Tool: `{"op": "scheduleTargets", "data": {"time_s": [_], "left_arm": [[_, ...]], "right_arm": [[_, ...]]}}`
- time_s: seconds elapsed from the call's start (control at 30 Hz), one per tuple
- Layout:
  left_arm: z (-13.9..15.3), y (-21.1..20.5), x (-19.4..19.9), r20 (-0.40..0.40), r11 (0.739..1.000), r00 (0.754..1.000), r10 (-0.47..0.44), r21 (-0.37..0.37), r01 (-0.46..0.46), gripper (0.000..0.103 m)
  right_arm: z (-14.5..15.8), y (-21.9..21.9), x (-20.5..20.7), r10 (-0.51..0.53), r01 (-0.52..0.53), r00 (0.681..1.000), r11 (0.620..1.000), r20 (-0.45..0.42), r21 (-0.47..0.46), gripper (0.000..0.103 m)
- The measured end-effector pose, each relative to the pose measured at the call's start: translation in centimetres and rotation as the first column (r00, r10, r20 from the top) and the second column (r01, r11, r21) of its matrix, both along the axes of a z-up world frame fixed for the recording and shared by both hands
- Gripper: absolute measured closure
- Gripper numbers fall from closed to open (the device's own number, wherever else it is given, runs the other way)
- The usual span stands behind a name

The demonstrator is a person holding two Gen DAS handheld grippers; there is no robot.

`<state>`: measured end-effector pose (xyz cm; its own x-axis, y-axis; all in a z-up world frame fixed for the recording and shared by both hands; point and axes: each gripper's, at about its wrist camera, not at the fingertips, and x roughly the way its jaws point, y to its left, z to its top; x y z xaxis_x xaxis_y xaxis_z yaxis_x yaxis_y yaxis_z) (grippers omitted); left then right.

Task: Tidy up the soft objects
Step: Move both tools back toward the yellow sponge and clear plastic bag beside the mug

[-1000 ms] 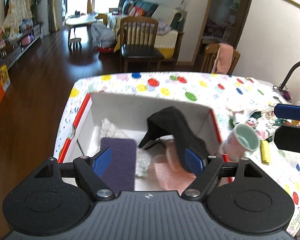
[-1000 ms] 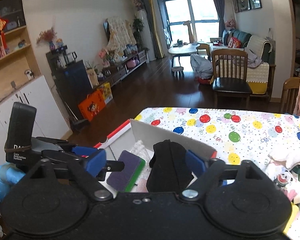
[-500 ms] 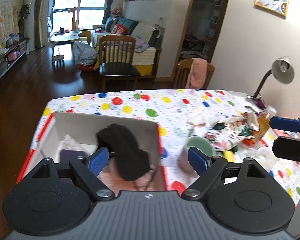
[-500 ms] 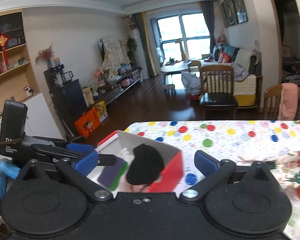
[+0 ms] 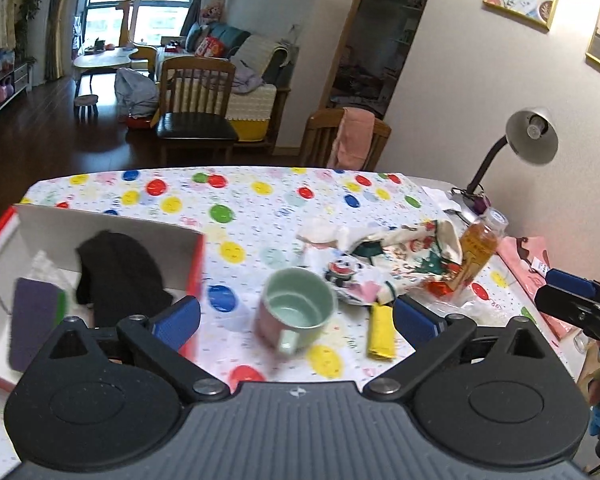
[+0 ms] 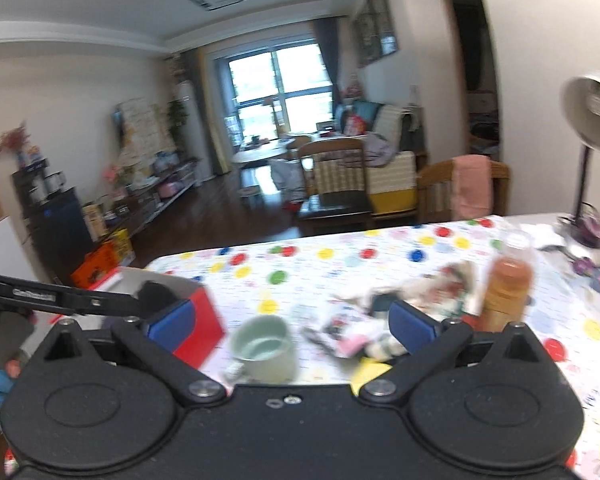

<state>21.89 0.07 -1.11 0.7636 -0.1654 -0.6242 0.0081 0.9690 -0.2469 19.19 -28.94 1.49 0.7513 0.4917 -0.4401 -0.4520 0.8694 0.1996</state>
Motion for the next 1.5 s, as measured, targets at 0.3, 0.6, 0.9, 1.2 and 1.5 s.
{"op": "scheduleTargets", "data": {"time_s": [0.3, 0.6, 0.9, 1.2, 1.5], "left_arm": [[-1.9, -7.3, 2.6, 0.002, 0.998, 0.999, -0.054, 0.035, 0.054, 0.000], [-4.9, -13.2, 5.3, -0.024, 0.993, 0.993, -0.115, -0.026, 0.115, 0.000], [-7.8, -18.1, 7.9, 0.000, 0.987, 0.991, -0.137, 0.086, 0.136, 0.000], [-11.6, -20.6, 10.9, -0.057, 0.981, 0.993, -0.106, 0.157, 0.113, 0.000], [-15.5, -21.2, 13.3, -0.145, 0.980, 0.986, -0.086, 0.165, 0.110, 0.000]], "right_arm": [[-3.1, -8.3, 1.7, -0.155, 0.153, 0.988, 0.985, 0.020, 0.086, 0.000], [-6.7, -12.6, 5.1, -0.187, 0.184, 0.980, 0.982, -0.072, -0.053, 0.000], [-10.0, -15.0, 8.9, -0.219, 0.204, 0.965, 0.973, -0.141, -0.109, 0.000], [-13.1, -15.0, 13.0, -0.218, 0.185, 0.949, 0.970, -0.229, -0.154, 0.007], [-15.0, -14.2, 15.4, -0.200, 0.155, 0.935, 0.973, -0.294, -0.169, 0.026]]}}
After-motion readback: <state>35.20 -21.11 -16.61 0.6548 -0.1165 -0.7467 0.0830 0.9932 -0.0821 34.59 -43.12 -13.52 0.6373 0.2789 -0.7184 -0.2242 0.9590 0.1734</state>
